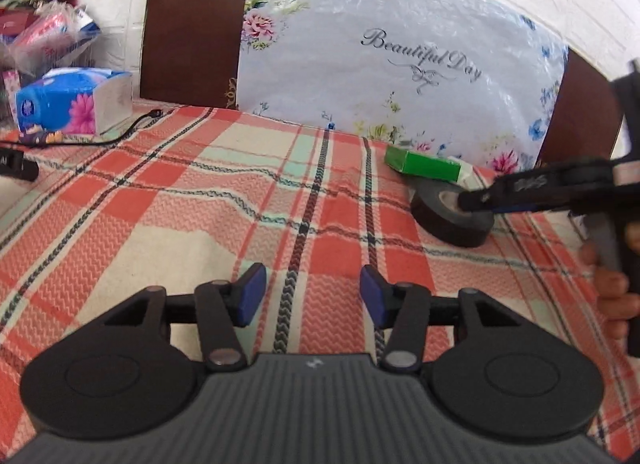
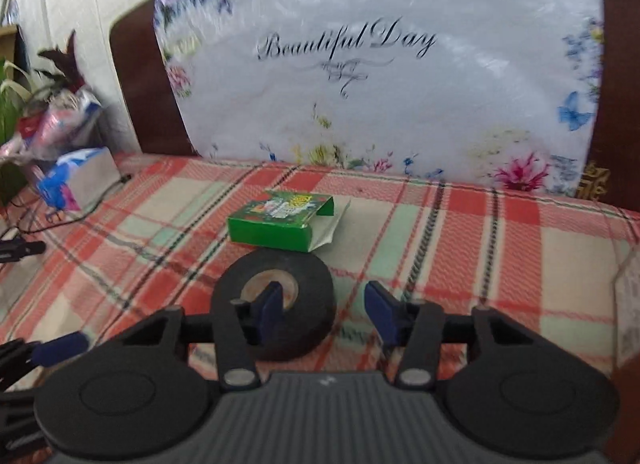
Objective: Organize objects
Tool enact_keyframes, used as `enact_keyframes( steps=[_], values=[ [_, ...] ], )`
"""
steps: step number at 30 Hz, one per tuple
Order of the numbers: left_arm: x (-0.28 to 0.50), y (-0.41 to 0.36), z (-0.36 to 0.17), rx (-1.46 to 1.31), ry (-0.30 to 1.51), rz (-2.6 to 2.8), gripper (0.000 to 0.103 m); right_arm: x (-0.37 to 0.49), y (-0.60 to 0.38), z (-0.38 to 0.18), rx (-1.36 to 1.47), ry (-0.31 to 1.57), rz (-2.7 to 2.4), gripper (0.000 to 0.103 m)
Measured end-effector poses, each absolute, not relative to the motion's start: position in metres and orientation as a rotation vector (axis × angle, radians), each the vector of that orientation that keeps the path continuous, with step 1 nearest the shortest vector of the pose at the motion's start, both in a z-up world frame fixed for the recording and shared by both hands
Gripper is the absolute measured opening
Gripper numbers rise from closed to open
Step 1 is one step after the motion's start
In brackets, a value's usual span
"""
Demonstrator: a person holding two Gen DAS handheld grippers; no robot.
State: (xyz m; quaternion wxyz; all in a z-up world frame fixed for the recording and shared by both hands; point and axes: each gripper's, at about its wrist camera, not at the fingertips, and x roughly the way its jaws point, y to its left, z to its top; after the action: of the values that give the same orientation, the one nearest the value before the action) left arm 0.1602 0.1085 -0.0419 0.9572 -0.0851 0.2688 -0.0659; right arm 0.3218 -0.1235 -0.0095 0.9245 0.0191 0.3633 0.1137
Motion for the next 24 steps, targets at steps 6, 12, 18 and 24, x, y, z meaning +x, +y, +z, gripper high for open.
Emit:
enact_keyframes(
  steps=[6,12,18,24],
  values=[
    [0.159,0.111,-0.043,-0.212,0.542,-0.145,0.053,0.318,-0.112,-0.012,-0.004,0.796,0.233,0.031],
    [0.161,0.109,-0.042,-0.190,0.559,-0.162,0.056,0.217,-0.141,-0.010,-0.026,0.819,0.249,0.031],
    [0.141,0.063,-0.027,-0.125,0.663,-0.272,0.055,0.103,-0.207,-0.012,0.042,0.810,0.111,0.031],
    [0.106,-0.023,0.004,-0.124,0.810,-0.507,0.055,0.031,-0.241,0.008,0.041,0.670,0.045,0.052]
  ],
)
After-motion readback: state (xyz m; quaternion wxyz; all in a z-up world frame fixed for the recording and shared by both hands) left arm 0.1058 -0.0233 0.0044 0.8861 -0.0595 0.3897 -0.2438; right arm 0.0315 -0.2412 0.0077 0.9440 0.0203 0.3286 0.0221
